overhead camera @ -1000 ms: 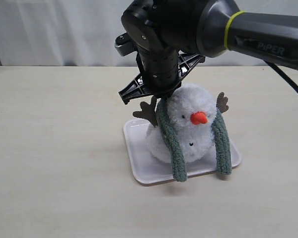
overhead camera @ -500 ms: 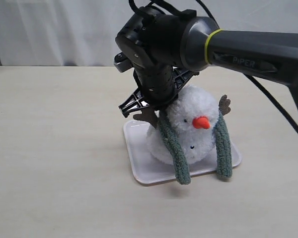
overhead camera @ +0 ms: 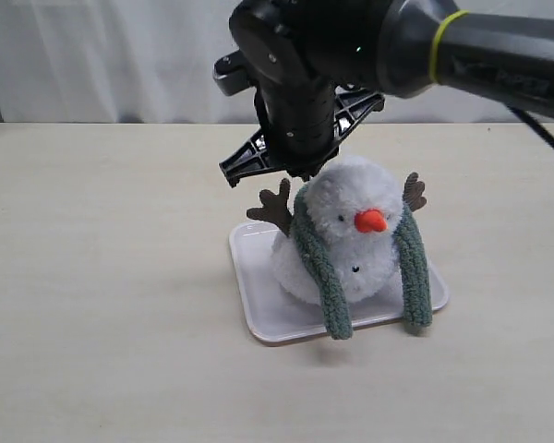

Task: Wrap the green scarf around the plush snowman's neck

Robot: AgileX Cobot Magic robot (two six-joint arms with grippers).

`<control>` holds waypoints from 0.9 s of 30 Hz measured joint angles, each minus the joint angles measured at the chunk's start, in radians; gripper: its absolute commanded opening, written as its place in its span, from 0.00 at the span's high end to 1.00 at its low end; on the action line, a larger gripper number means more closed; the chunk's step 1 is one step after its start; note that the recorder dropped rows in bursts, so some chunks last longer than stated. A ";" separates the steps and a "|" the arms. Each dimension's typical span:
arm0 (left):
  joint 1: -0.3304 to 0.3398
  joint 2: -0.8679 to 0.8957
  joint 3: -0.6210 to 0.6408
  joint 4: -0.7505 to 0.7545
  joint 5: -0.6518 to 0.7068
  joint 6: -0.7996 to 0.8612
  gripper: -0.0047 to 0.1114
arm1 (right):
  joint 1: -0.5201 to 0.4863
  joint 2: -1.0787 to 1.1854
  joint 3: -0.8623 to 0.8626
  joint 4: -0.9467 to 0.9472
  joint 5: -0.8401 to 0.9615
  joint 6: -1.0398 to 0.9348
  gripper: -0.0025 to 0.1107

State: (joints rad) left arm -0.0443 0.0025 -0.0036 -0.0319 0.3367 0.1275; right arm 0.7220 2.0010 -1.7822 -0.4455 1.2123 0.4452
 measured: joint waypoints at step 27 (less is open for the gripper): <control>0.000 0.000 0.000 0.000 0.000 0.000 0.96 | -0.191 -0.624 0.700 0.026 -0.222 0.086 0.31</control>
State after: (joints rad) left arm -0.0443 0.0025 -0.0036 -0.0319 0.3367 0.1275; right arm 0.5312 1.3769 -1.0819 -0.4197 0.9907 0.5313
